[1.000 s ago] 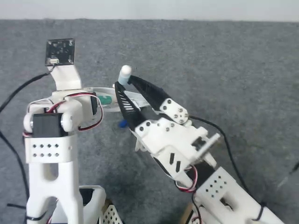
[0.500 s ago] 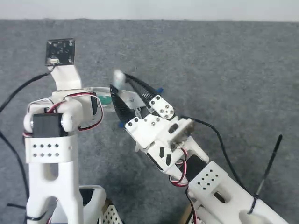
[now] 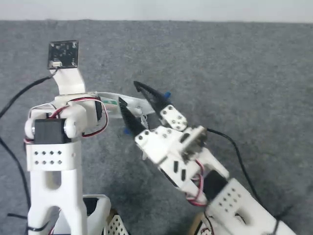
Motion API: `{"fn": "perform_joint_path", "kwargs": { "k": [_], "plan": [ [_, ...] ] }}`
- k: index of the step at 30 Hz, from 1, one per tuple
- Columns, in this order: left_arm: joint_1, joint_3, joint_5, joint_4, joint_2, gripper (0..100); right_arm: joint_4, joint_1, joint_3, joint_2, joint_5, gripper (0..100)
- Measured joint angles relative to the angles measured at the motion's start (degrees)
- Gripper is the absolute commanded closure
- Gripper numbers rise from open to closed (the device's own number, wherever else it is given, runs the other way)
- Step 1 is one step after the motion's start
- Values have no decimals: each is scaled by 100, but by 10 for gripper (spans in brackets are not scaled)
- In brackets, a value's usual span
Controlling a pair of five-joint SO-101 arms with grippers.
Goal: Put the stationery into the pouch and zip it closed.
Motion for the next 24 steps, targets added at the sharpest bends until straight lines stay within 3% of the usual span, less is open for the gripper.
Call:
{"fn": "perform_joint_path", "kwargs": {
  "k": [6,16,24],
  "plan": [
    [0,0,0,-18,0,988,1055,-18,0,-1020,-273,857],
    [0,0,0,-18,0,988,2629,-18,-79,-1160,-791,857],
    [0,0,0,-18,0,988,2875,-9,-79,-1169,-1002,858]
  ]
}}
